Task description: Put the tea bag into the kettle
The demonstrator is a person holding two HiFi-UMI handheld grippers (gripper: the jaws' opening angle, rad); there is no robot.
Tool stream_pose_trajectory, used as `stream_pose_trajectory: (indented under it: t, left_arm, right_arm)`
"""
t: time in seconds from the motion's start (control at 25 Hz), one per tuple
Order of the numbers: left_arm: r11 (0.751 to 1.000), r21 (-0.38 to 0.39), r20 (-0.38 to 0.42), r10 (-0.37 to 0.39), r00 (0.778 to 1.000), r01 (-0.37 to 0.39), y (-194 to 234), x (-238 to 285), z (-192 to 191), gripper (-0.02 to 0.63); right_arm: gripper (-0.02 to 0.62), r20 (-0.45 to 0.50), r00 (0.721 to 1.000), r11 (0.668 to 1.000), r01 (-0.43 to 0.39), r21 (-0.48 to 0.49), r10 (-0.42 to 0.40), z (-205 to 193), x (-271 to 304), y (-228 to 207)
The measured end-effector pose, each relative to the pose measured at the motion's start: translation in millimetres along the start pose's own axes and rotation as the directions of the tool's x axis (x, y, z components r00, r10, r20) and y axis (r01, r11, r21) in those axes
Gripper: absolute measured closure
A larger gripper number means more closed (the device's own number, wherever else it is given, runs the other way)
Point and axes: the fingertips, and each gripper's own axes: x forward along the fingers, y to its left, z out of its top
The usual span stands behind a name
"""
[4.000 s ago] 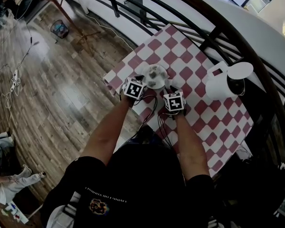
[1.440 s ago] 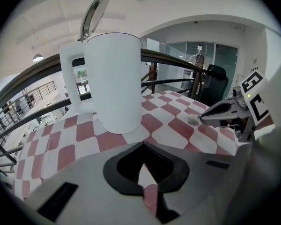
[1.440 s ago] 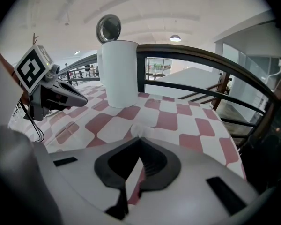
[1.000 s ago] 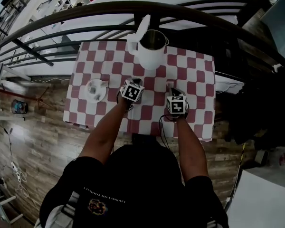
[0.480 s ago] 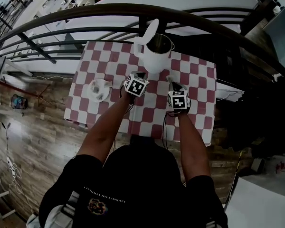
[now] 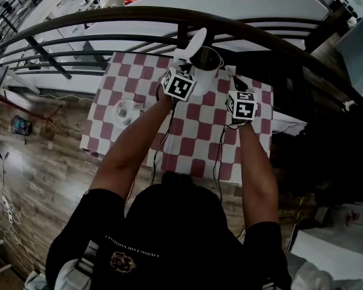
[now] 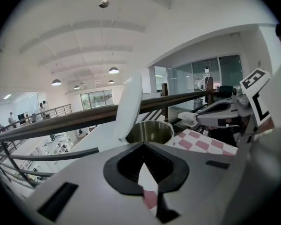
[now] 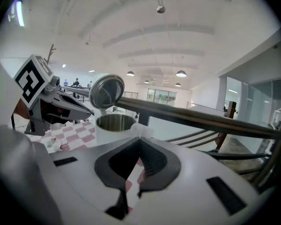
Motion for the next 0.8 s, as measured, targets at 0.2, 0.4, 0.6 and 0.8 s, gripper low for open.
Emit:
stream_pose_trajectory:
  t: [0.2, 0.4, 0.6, 0.8]
  left_arm:
    - [0.999, 0.034, 0.025, -0.013, 1.000, 0.012, -13, -2, 22, 0.607]
    - [0.999, 0.025, 0.022, -0.021, 1.000, 0.020, -18, 2, 21, 0.607]
    - [1.000, 0.007, 0.017, -0.012, 1.000, 0.011, -14, 4, 17, 0.607]
    - [1.000, -0.009, 0.021, 0.006, 1.000, -0.006, -7, 5, 17, 0.607]
  right_arm:
    - [0.580, 0.052, 0.999, 1.000, -0.007, -0.007, 0.007, 29, -3, 1]
    - [0.580, 0.067, 0.997, 0.999, -0.038, -0.014, 0.039, 34, 2, 19]
    - [0.580, 0.055, 0.997, 0.998, -0.056, -0.006, 0.056, 26, 10, 26]
    - [0.580, 0.064, 0.994, 0.996, -0.084, -0.005, 0.084, 32, 20, 36]
